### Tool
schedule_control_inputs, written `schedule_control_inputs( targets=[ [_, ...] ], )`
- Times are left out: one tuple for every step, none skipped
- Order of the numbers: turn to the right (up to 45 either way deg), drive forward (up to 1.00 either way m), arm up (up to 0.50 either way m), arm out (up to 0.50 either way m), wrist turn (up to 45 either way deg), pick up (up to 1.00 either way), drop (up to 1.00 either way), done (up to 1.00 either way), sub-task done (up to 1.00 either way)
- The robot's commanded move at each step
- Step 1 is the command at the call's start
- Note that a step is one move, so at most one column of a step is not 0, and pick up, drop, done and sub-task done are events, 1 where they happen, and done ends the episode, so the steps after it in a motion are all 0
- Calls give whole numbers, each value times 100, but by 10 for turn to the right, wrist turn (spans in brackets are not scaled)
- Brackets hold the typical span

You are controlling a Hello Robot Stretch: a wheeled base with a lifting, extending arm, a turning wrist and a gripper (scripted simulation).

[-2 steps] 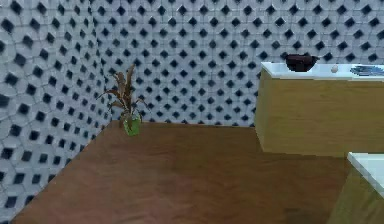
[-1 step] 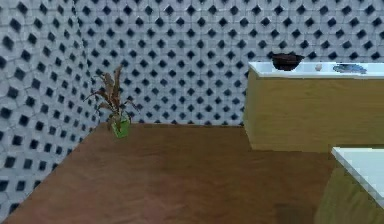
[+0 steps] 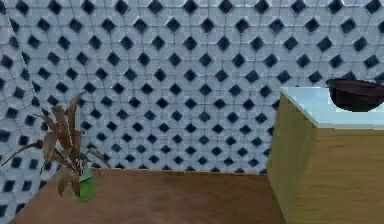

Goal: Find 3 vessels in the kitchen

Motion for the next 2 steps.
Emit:
schedule_control_inputs(
  targets=[
    [450, 0, 0, 0, 0, 0, 0, 0, 0],
    [150, 0, 0, 0, 0, 0, 0, 0, 0]
  ],
)
